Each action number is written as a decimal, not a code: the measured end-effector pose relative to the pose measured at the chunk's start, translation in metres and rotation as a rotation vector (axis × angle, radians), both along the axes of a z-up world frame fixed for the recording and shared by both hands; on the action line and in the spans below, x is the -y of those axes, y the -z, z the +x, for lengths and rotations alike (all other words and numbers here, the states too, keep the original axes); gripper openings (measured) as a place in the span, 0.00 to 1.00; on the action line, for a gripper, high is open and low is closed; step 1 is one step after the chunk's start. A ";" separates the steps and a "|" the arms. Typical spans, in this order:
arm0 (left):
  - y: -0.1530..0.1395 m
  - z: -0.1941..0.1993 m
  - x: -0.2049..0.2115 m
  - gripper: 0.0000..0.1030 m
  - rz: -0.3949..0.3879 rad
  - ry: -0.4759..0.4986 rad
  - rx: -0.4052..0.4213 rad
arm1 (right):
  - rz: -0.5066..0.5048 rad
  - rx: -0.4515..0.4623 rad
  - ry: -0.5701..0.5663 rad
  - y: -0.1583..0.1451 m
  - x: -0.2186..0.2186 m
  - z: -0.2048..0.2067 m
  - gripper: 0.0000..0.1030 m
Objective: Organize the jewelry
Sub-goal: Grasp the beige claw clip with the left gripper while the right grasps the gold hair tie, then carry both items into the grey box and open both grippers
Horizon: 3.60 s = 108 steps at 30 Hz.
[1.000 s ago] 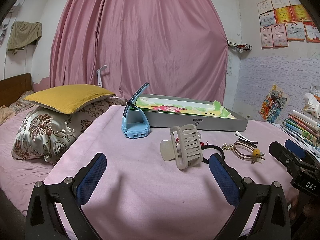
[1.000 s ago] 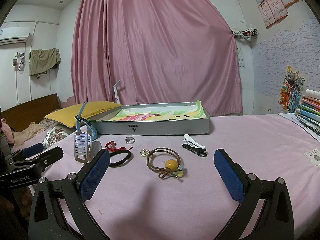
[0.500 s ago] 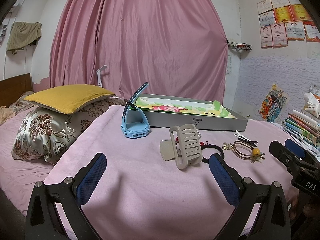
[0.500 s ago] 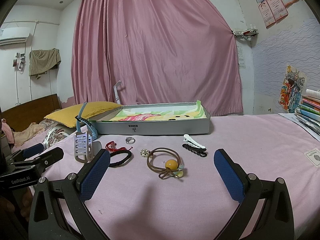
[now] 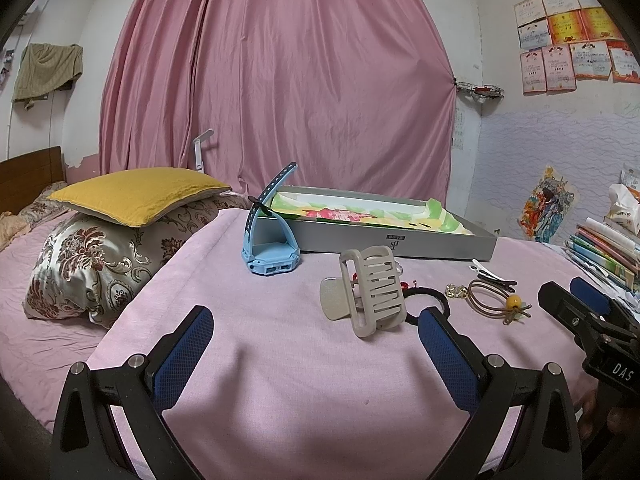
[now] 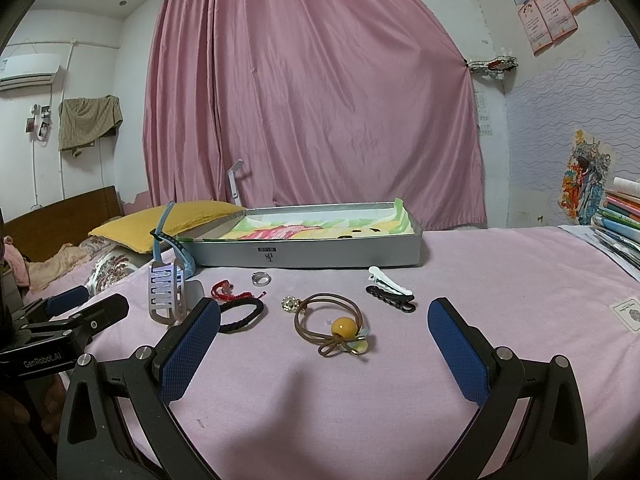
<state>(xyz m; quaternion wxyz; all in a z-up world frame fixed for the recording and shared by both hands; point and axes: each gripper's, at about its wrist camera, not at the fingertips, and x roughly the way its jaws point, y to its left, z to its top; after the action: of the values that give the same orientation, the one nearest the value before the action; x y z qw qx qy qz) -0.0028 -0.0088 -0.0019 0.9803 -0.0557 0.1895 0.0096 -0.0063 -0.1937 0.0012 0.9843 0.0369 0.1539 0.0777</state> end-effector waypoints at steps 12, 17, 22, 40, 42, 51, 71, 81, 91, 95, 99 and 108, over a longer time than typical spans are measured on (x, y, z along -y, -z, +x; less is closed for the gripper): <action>0.002 0.013 -0.005 1.00 -0.039 0.071 -0.052 | -0.017 -0.080 -0.030 -0.003 0.015 0.016 0.99; 0.001 0.028 -0.003 1.00 -0.079 0.127 -0.116 | -0.045 -0.138 -0.056 -0.007 0.016 0.031 0.97; -0.002 0.043 0.004 0.98 -0.094 0.152 -0.162 | -0.093 -0.263 -0.097 -0.001 0.007 0.051 0.81; -0.005 0.091 0.012 0.58 -0.111 0.180 -0.334 | -0.196 -0.523 -0.168 0.012 -0.016 0.102 0.49; -0.004 0.095 0.011 0.51 -0.111 0.179 -0.355 | -0.195 -0.521 -0.171 0.012 -0.016 0.102 0.47; 0.001 0.101 0.005 0.36 -0.125 0.173 -0.396 | -0.184 -0.490 -0.169 0.012 -0.018 0.097 0.45; -0.007 0.088 0.012 0.26 -0.104 0.184 -0.331 | -0.117 -0.438 -0.172 0.012 -0.008 0.077 0.20; -0.028 0.058 0.024 0.26 -0.067 0.228 -0.174 | -0.077 -0.351 -0.202 -0.003 -0.006 0.066 0.20; -0.058 0.087 0.023 0.26 -0.075 0.226 -0.067 | -0.037 -0.166 -0.219 -0.054 -0.006 0.103 0.20; -0.079 0.108 0.019 0.26 -0.061 0.205 0.050 | 0.000 -0.033 -0.207 -0.075 -0.009 0.124 0.20; -0.088 0.134 0.015 0.26 -0.045 0.176 0.108 | 0.018 0.064 -0.191 -0.087 -0.012 0.151 0.20; -0.073 0.201 0.007 0.26 -0.058 0.115 0.048 | 0.025 -0.007 -0.153 -0.067 -0.014 0.226 0.20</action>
<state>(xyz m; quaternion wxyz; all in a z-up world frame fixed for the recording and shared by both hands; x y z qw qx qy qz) 0.1983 -0.0161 0.0715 0.9814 -0.0734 0.1691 -0.0535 0.2199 -0.1794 0.0684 0.9744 0.0377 0.1588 0.1546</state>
